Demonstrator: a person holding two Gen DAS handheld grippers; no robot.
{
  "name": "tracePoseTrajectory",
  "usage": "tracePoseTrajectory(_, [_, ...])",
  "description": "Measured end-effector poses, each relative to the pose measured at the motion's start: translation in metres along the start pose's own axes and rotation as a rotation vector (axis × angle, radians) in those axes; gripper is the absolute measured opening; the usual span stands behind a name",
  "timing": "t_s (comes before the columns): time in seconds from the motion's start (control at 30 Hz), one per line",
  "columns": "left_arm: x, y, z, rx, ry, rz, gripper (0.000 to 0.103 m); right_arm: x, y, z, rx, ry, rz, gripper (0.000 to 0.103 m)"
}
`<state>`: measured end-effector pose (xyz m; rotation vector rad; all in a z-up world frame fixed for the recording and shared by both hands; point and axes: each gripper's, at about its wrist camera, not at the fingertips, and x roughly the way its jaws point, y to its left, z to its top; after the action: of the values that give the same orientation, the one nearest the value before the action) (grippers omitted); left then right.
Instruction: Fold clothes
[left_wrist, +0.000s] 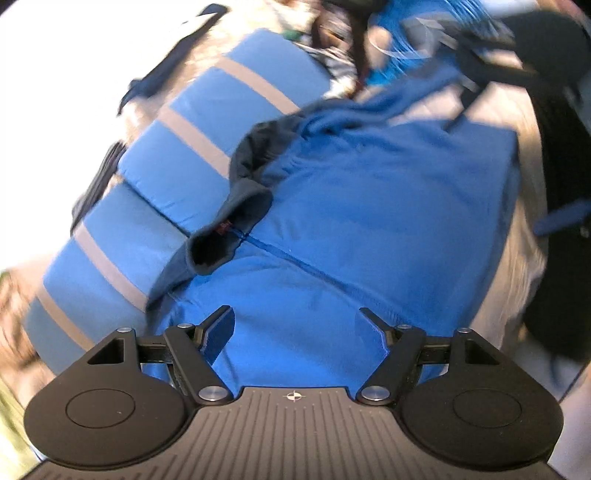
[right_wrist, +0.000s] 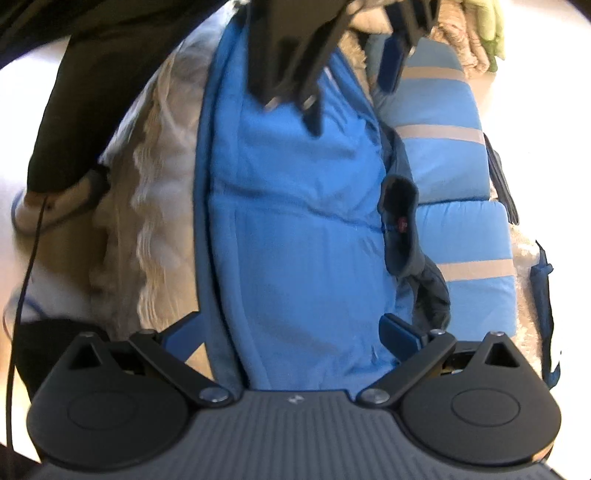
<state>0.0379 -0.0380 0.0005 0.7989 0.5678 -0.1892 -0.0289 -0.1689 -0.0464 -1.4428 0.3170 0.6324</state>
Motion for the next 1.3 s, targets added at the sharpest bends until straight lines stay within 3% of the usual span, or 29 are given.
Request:
tracePoseTrajectory(0.27, [-0.009, 0.033, -0.001, -0.278, -0.045, -0.047, 0.078, 0.005, -0.002, -0.026, 0.034, 0.079, -0.013, 0.103])
tracePoseTrajectory(0.4, [-0.009, 0.033, 0.003, -0.333, -0.076, -0.109, 0.078, 0.023, 0.009, -0.029, 0.002, 0.126, -0.081, 0.103])
tracePoseTrajectory(0.63, [-0.007, 0.028, 0.005, -0.336, -0.112, -0.141, 0.078, 0.062, 0.035, -0.038, -0.150, 0.201, -0.243, 0.099])
tracePoseTrajectory(0.67, [-0.005, 0.028, 0.005, -0.339, -0.105, -0.141, 0.079, 0.065, 0.037, -0.040, -0.165, 0.211, -0.248, 0.089])
tracePoseTrajectory(0.7, [-0.003, 0.029, 0.005, -0.342, -0.097, -0.144, 0.079, 0.069, 0.039, -0.043, -0.177, 0.227, -0.240, 0.070])
tracePoseTrajectory(0.73, [-0.002, 0.029, 0.004, -0.347, -0.089, -0.148, 0.079, 0.072, 0.040, -0.044, -0.183, 0.247, -0.222, 0.058])
tracePoseTrajectory(0.77, [0.000, 0.030, 0.003, -0.352, -0.083, -0.153, 0.079, 0.073, 0.041, -0.046, -0.181, 0.257, -0.196, 0.030])
tracePoseTrajectory(0.8, [0.000, 0.030, 0.003, -0.355, -0.078, -0.156, 0.079, 0.074, 0.041, -0.046, -0.177, 0.263, -0.158, 0.010])
tracePoseTrajectory(0.93, [0.000, 0.031, 0.002, -0.362, -0.074, -0.162, 0.079, 0.071, 0.038, -0.048, -0.171, 0.249, -0.043, 0.009])
tracePoseTrajectory(1.23, [-0.002, 0.032, 0.001, -0.348, -0.077, -0.171, 0.079, 0.072, 0.043, -0.045, -0.198, 0.256, 0.000, 0.011])
tracePoseTrajectory(1.27, [-0.003, 0.033, 0.001, -0.352, -0.079, -0.171, 0.079, 0.072, 0.042, -0.044, -0.194, 0.253, -0.015, 0.035])
tracePoseTrajectory(1.3, [-0.003, 0.034, 0.000, -0.356, -0.080, -0.171, 0.079, 0.069, 0.039, -0.042, -0.179, 0.239, -0.039, 0.049])
